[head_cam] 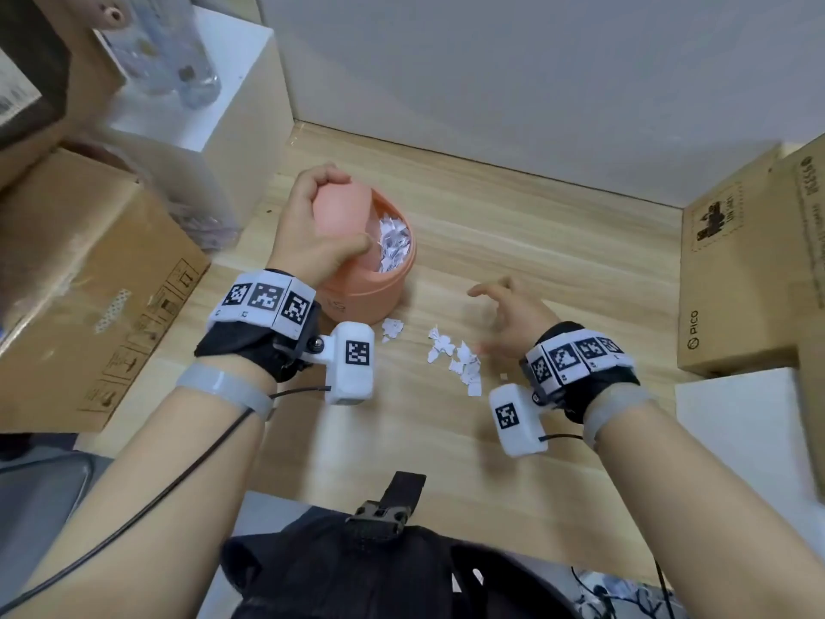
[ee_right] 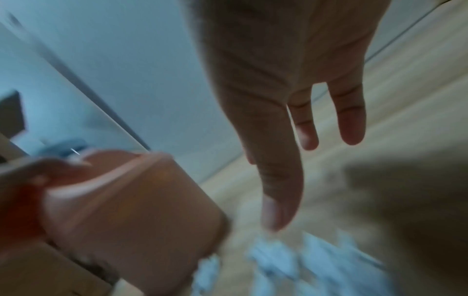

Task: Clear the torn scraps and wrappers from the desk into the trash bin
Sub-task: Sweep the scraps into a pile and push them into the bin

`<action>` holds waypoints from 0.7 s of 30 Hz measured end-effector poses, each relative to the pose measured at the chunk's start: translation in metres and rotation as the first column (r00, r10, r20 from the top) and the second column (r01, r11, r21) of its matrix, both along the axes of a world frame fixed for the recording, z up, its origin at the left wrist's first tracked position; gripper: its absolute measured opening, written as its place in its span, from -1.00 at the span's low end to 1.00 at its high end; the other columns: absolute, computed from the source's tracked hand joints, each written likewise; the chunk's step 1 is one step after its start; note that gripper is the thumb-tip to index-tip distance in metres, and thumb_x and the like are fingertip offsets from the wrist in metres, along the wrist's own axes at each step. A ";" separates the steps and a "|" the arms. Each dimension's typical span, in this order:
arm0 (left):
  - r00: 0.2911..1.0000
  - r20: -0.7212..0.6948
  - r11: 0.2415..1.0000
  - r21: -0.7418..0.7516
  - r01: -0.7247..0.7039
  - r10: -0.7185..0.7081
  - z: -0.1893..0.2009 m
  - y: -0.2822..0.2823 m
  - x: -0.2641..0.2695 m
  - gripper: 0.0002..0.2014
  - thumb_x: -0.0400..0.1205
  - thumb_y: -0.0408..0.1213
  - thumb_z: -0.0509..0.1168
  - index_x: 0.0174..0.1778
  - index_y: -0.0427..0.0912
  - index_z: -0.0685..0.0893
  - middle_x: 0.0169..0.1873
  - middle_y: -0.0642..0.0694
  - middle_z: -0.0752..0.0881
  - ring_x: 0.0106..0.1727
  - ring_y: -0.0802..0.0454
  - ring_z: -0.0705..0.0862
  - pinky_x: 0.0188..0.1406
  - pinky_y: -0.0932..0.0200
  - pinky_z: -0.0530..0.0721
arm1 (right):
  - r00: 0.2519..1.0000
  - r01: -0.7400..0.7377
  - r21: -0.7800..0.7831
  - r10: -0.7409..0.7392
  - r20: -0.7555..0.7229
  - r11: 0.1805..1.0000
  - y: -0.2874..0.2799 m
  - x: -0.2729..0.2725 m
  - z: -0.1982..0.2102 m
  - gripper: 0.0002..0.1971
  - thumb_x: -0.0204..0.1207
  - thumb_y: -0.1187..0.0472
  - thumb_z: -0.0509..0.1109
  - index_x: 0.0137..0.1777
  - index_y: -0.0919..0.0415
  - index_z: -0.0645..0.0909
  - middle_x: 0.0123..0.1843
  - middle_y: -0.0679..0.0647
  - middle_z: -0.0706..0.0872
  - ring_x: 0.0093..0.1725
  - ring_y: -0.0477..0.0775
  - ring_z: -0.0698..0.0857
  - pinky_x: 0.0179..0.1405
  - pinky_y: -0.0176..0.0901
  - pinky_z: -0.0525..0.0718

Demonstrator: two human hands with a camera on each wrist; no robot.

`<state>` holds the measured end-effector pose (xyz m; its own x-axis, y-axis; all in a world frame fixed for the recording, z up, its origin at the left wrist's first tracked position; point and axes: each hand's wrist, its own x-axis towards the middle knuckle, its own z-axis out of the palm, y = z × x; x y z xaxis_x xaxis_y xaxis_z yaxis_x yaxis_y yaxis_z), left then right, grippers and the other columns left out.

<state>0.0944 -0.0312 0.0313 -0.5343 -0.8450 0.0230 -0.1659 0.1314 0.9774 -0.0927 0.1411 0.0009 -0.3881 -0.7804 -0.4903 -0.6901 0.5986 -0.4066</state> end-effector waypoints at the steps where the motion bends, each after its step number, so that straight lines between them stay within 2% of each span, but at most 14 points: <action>1: 1.000 0.000 1.000 0.006 -0.003 0.003 -0.002 -0.001 0.000 -0.42 0.20 -0.46 0.38 0.13 -0.07 0.42 0.07 0.34 0.43 0.30 0.22 0.43 0.13 0.71 0.33 | 1.000 -0.001 0.090 0.004 -0.029 0.996 0.012 0.001 -0.014 -0.11 0.06 0.14 0.67 0.41 -0.11 0.33 0.36 0.10 0.28 0.20 0.04 0.39 0.28 0.03 0.54; 3: 1.000 -0.004 1.000 0.014 -0.009 0.009 -0.006 -0.003 0.000 -0.42 0.18 -0.43 0.37 0.12 -0.04 0.42 0.07 0.37 0.44 0.34 0.24 0.43 0.20 0.67 0.32 | 0.996 -0.025 0.197 0.042 -0.083 0.980 0.032 0.006 -0.037 0.07 -0.07 0.06 0.70 0.46 -0.19 0.20 0.38 0.08 0.18 0.35 0.11 0.26 0.31 0.11 0.52; 4: 1.000 -0.005 1.000 0.014 -0.009 0.009 -0.008 -0.003 0.000 -0.42 0.18 -0.42 0.37 0.12 -0.03 0.42 0.09 0.37 0.45 0.36 0.24 0.43 0.21 0.65 0.32 | 0.995 -0.018 0.198 0.036 -0.089 0.980 0.038 0.009 -0.046 0.07 -0.09 0.06 0.71 0.45 -0.19 0.21 0.35 0.07 0.19 0.34 0.13 0.26 0.28 0.08 0.52; 7: 1.000 -0.009 1.000 0.006 -0.002 0.002 -0.010 -0.005 0.000 -0.42 0.18 -0.43 0.37 0.12 -0.02 0.42 0.11 0.36 0.45 0.36 0.28 0.42 0.21 0.65 0.32 | 0.997 0.080 0.034 -0.080 0.006 0.996 0.038 0.021 -0.062 -0.16 0.00 0.26 0.69 0.31 -0.03 0.41 0.18 0.01 0.28 0.13 0.08 0.46 0.07 -0.20 0.50; 9: 1.000 -0.010 1.000 0.005 0.000 0.000 -0.010 -0.005 0.000 -0.42 0.19 -0.43 0.37 0.12 -0.02 0.42 0.11 0.35 0.45 0.36 0.28 0.41 0.21 0.64 0.33 | 0.990 0.119 -0.056 -0.114 0.084 0.991 0.026 0.027 -0.070 -0.36 0.06 0.37 0.65 0.18 0.11 0.55 0.07 0.00 0.36 0.02 0.10 0.54 -0.01 -0.27 0.46; 13: 1.000 -0.012 1.000 0.006 0.006 -0.006 -0.010 -0.004 0.001 -0.43 0.20 -0.45 0.37 0.11 0.00 0.41 0.12 0.36 0.44 0.38 0.26 0.40 0.22 0.64 0.33 | 0.984 0.153 -0.173 -0.133 0.123 0.973 -0.003 0.044 -0.079 -0.61 0.15 0.44 0.58 0.00 0.24 0.66 -0.07 0.04 0.44 -0.17 0.03 0.51 -0.30 -0.52 0.39; 15: 1.000 -0.015 1.000 0.002 0.010 -0.010 -0.010 -0.005 0.001 -0.43 0.20 -0.46 0.37 0.11 -0.02 0.42 0.11 0.36 0.44 0.38 0.26 0.39 0.23 0.64 0.32 | 0.978 0.173 -0.232 -0.140 0.155 0.957 -0.013 0.052 -0.079 -0.60 0.16 0.46 0.55 0.02 0.23 0.65 -0.03 0.04 0.42 -0.13 0.01 0.49 -0.27 -0.57 0.39; 16: 1.000 -0.019 1.000 0.005 0.012 -0.012 -0.009 -0.004 0.001 -0.43 0.20 -0.46 0.37 0.11 -0.03 0.42 0.11 0.36 0.44 0.37 0.28 0.39 0.24 0.64 0.31 | 0.981 0.152 -0.259 -0.113 0.158 0.954 -0.016 0.056 -0.078 -0.56 0.15 0.45 0.55 0.06 0.20 0.63 0.02 0.05 0.42 -0.05 0.03 0.49 -0.17 -0.53 0.39; 18: 0.999 -0.032 1.000 0.012 0.013 -0.013 -0.009 -0.004 0.000 -0.43 0.20 -0.46 0.37 0.12 -0.05 0.42 0.11 0.35 0.43 0.36 0.29 0.39 0.23 0.65 0.31 | 0.998 -0.029 -0.253 0.041 0.041 0.967 -0.021 0.062 -0.073 -0.45 0.15 0.33 0.58 0.18 0.08 0.59 0.24 0.08 0.44 0.20 0.13 0.44 0.11 -0.18 0.45; 19: 0.999 -0.037 1.000 0.014 0.015 -0.014 -0.010 -0.005 0.000 -0.43 0.20 -0.46 0.37 0.12 -0.06 0.42 0.12 0.35 0.43 0.36 0.28 0.39 0.23 0.65 0.30 | 0.988 -0.157 -0.202 0.150 -0.048 0.967 -0.024 0.065 -0.070 -0.40 0.18 0.24 0.59 0.25 -0.02 0.55 0.37 0.08 0.40 0.33 0.17 0.37 0.21 -0.03 0.40; 21: 0.999 -0.042 1.000 0.017 0.018 -0.017 -0.010 -0.005 0.000 -0.42 0.19 -0.46 0.38 0.12 -0.06 0.42 0.15 0.30 0.43 0.35 0.30 0.40 0.20 0.66 0.31 | 0.927 -0.345 -0.063 0.329 -0.181 0.937 -0.028 0.072 -0.066 -0.36 0.28 0.05 0.53 0.37 -0.21 0.41 0.51 0.03 0.30 0.48 0.19 0.22 0.29 0.08 0.29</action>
<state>0.0943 -0.0360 0.0214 -0.5476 -0.8362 0.0305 -0.1231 0.1166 0.9855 -0.0209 0.1130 -0.0647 -0.1636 -0.9180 -0.3614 -0.9066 0.2844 -0.3118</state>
